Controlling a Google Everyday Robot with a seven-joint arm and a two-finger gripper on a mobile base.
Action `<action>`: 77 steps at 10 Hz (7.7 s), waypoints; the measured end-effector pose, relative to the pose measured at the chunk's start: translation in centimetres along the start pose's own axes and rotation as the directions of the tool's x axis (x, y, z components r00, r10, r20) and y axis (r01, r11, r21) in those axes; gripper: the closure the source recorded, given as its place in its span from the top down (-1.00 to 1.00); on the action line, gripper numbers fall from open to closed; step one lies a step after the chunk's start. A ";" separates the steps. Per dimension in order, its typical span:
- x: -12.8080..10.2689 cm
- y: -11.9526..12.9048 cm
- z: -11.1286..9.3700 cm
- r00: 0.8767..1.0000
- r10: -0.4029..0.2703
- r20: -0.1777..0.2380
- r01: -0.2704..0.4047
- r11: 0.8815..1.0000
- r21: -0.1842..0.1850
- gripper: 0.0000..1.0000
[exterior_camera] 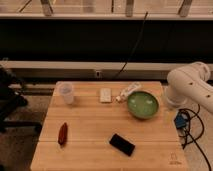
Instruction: Push the eraser across the table
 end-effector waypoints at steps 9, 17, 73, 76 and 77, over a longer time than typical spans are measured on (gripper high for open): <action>0.0 0.0 0.0 1.000 0.000 0.000 0.000 1.000 0.000 0.60; -0.3 2.5 1.9 0.999 -0.029 -0.016 0.029 1.000 0.002 0.60; -23.5 12.4 16.5 0.879 -0.476 0.045 0.475 0.861 -0.179 -0.95; -24.6 12.1 16.7 0.858 -0.513 0.032 0.509 0.841 -0.184 -0.95; -25.2 12.0 16.8 0.851 -0.525 0.029 0.521 0.834 -0.184 -0.95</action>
